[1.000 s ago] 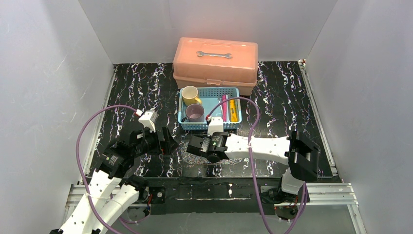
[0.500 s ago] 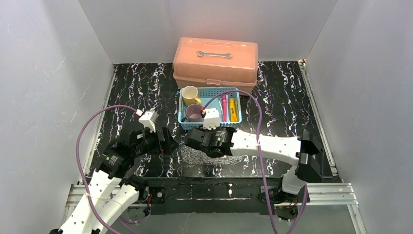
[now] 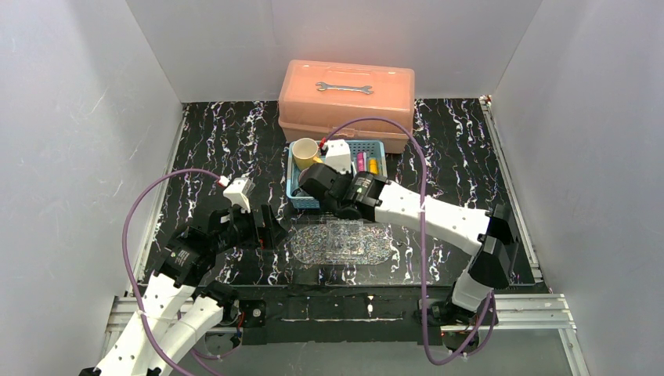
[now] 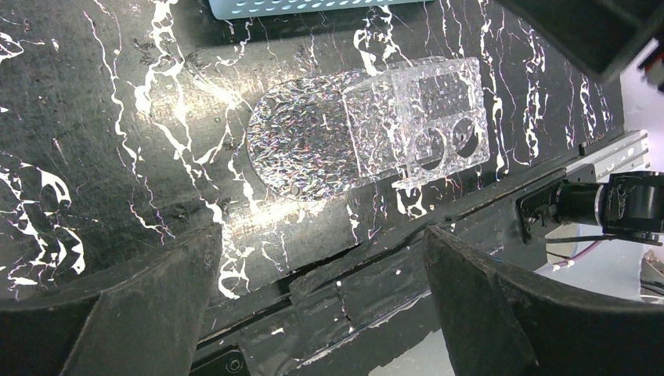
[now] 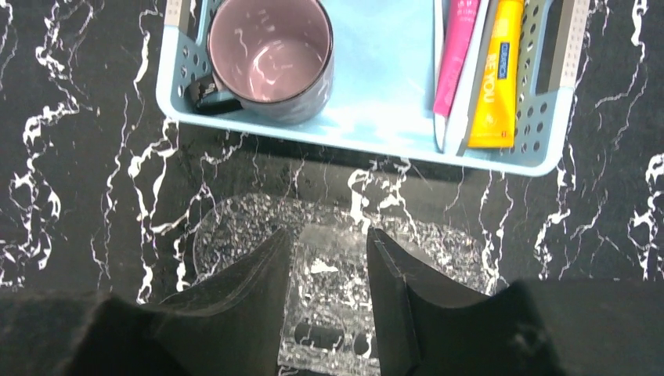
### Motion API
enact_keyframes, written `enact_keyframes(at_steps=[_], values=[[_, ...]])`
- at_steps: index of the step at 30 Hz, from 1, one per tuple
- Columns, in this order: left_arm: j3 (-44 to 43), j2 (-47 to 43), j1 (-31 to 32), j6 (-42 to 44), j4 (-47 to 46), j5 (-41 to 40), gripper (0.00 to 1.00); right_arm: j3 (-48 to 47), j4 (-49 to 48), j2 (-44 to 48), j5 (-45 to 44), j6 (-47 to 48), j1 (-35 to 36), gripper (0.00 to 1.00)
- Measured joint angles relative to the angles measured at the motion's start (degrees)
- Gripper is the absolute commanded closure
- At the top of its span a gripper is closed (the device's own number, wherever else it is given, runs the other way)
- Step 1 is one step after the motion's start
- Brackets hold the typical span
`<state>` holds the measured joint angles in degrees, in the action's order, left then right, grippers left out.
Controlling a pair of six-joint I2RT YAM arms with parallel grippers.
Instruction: Prepare toiletry sets of a toothbrush and toothpaste on the tray
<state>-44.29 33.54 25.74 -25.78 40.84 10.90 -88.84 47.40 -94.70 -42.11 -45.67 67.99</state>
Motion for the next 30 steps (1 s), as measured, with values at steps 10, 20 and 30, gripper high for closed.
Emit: enact_keyframes(at_steps=[10, 20, 30], values=[[0.0, 0.26, 0.26, 0.0, 0.0, 0.0, 0.01, -2.64, -5.42, -5.46, 10.43, 13.86, -9.55, 0.47], [0.0, 1.49, 0.26, 0.02, 0.02, 0.0, 0.01, -5.09, -8.15, -13.07, 17.44, 20.94, -14.03, 0.46], [0.0, 2.45, 0.26, 0.04, 0.0, 0.02, 0.01, -9.03, -10.86, -17.29, 21.7, 22.34, -18.56, 0.46]])
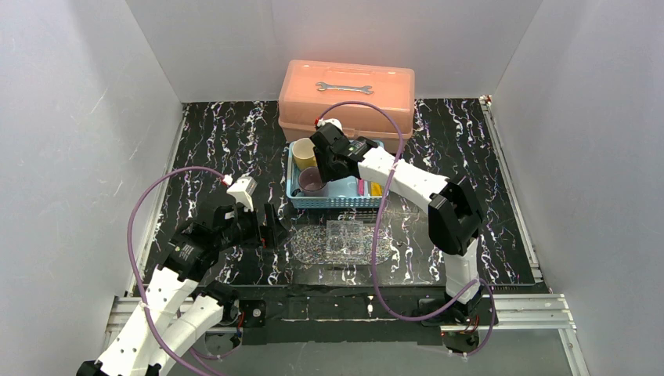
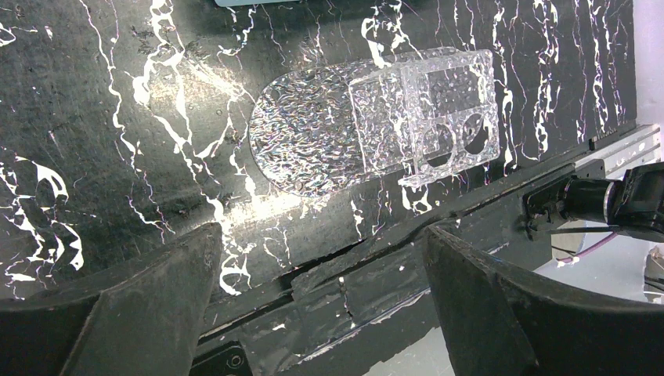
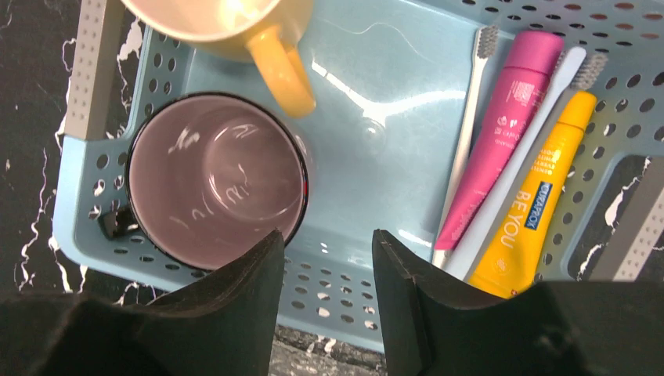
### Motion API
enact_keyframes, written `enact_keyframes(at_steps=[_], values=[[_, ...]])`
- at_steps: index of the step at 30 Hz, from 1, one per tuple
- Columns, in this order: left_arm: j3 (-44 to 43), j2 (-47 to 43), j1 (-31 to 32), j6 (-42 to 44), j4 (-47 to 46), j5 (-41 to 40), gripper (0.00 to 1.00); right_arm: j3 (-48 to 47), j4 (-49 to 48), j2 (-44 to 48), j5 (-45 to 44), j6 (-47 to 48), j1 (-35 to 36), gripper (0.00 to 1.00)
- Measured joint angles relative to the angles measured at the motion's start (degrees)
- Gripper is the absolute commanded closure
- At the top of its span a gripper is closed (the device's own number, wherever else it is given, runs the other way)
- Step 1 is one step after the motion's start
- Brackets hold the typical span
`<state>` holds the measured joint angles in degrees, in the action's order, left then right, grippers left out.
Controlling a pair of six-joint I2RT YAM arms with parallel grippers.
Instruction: Prepare toiletry sets of a toothbrush and toothpaste on the tray
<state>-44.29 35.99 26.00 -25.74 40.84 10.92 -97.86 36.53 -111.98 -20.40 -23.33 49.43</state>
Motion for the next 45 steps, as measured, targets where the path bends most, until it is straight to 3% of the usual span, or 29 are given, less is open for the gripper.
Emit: enact_keyframes(at_steps=[19, 34, 43, 45], values=[[0.0, 0.26, 0.0, 0.0, 0.0, -0.04, 0.01, -6.38, -1.49, -8.35, 2.6, -0.68, -1.86, 0.5], [0.0, 0.24, 0.0, 0.0, 0.0, -0.02, 0.01, -7.5, -0.13, -11.32, 2.4, -0.92, -1.86, 0.7], [0.0, 0.24, 0.0, 0.0, 0.0, -0.02, 0.01, -9.25, 1.22, -12.09, 2.36, -0.94, -1.86, 0.97], [0.0, 0.24, 0.0, 0.0, 0.0, -0.02, 0.01, -9.27, 1.29, -12.09, 2.36, -0.92, -1.86, 0.99]])
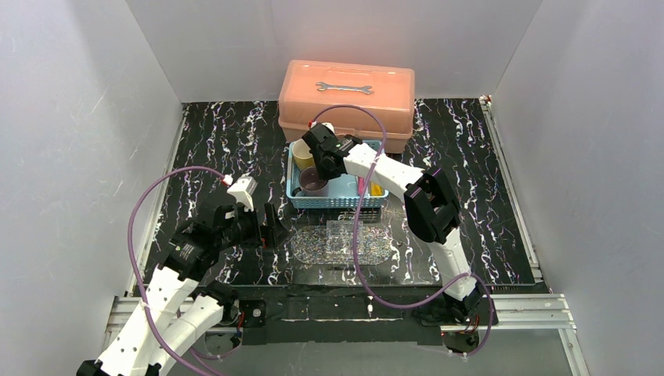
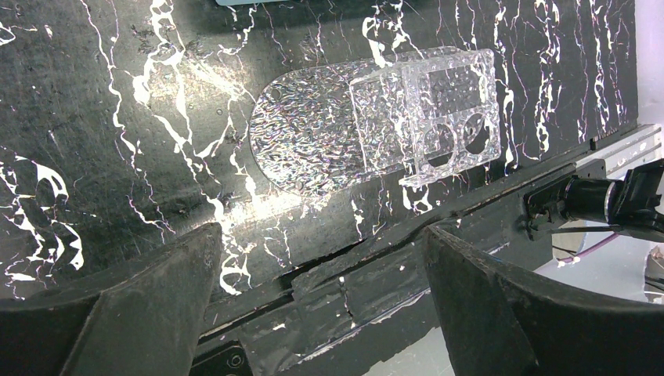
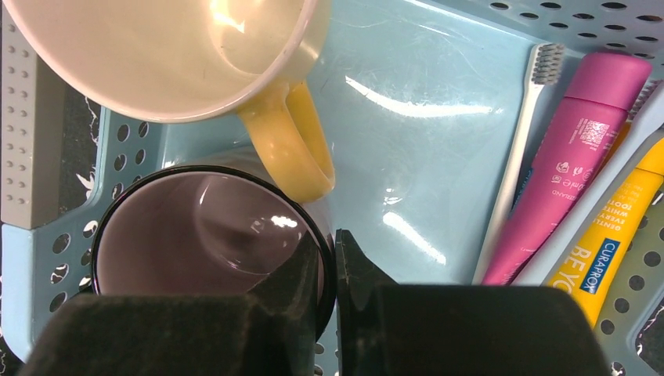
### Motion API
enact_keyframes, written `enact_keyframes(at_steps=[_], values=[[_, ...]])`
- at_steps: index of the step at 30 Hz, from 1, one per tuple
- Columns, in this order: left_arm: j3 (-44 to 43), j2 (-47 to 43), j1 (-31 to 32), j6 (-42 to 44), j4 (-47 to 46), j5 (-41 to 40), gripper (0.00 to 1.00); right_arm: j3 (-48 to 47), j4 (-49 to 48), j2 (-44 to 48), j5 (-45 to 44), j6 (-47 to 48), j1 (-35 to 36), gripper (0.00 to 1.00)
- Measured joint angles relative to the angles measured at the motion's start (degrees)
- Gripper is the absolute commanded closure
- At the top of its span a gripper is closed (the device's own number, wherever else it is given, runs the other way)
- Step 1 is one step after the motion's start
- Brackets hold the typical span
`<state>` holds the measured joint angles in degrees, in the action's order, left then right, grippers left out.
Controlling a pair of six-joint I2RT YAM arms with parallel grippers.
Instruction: Prepare toiletry sets of a toothbrush and toothpaste on the tray
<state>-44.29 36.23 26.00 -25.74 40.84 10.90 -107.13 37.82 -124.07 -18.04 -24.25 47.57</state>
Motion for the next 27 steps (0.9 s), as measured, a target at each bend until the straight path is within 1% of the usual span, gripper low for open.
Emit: enact_keyframes(at_steps=[14, 27], values=[[0.0, 0.07, 0.0, 0.0, 0.0, -0.02, 0.01, -0.04, 1.36, 0.72, -1.57, -1.01, 0.0, 0.99], [0.0, -1.18, 0.0, -0.02, 0.46, -2.16, 0.01, -0.83, 3.63, 7.85, -2.97, -1.03, 0.0, 0.99]])
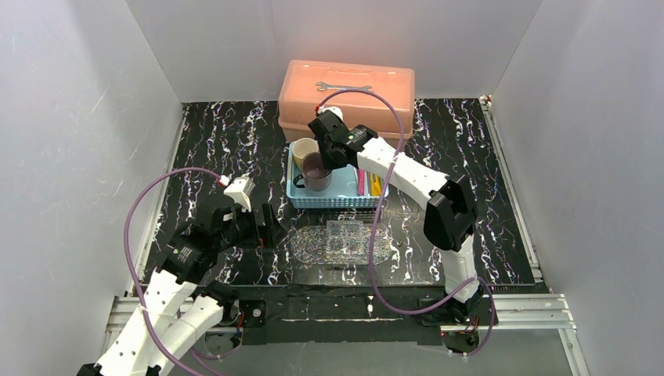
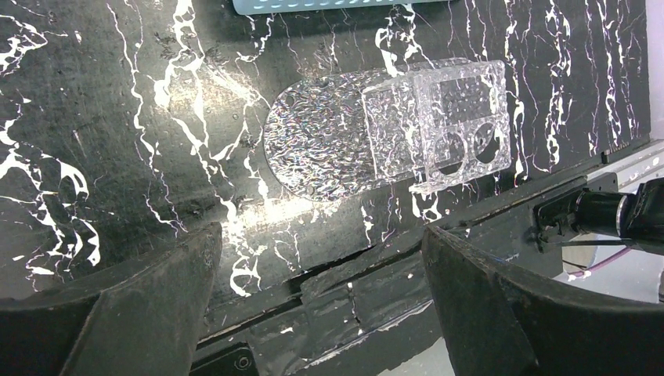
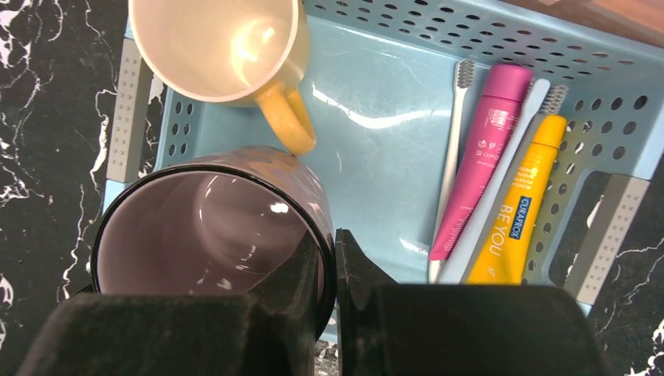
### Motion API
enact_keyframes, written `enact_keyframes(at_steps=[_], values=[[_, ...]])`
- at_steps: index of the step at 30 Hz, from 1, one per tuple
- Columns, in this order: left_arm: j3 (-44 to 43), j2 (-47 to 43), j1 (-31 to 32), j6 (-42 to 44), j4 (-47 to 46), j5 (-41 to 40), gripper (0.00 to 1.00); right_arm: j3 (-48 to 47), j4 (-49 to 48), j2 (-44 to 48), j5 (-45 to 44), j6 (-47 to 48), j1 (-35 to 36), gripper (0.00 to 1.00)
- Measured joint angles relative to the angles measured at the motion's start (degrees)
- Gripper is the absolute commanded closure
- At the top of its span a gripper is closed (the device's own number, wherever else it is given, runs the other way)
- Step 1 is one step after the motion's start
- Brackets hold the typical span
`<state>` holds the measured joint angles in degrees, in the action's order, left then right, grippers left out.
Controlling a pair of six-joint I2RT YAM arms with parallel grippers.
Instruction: Prepare toiletry sets of a toothbrush and toothpaste on the tray
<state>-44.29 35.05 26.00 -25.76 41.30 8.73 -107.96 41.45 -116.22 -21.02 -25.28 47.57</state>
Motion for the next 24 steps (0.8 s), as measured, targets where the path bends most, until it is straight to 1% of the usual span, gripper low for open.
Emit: enact_keyframes(at_steps=[11, 17, 24], values=[[0.0, -3.45, 0.0, -0.44, 0.59, -2.78, 0.01, -0.04, 2.21, 4.96, -1.14, -0.04, 1.29, 0.99], [0.0, -7.06, 0.0, -1.01, 1.25, -5.25, 0.01, 1.53, 2.14, 9.14, -1.95, -0.92, 4.7, 0.99], [0.0, -10.21, 0.0, -1.57, 1.6, -8.28, 0.01, 7.19, 2.23, 13.94, -4.28, -3.19, 9.6, 0.99]])
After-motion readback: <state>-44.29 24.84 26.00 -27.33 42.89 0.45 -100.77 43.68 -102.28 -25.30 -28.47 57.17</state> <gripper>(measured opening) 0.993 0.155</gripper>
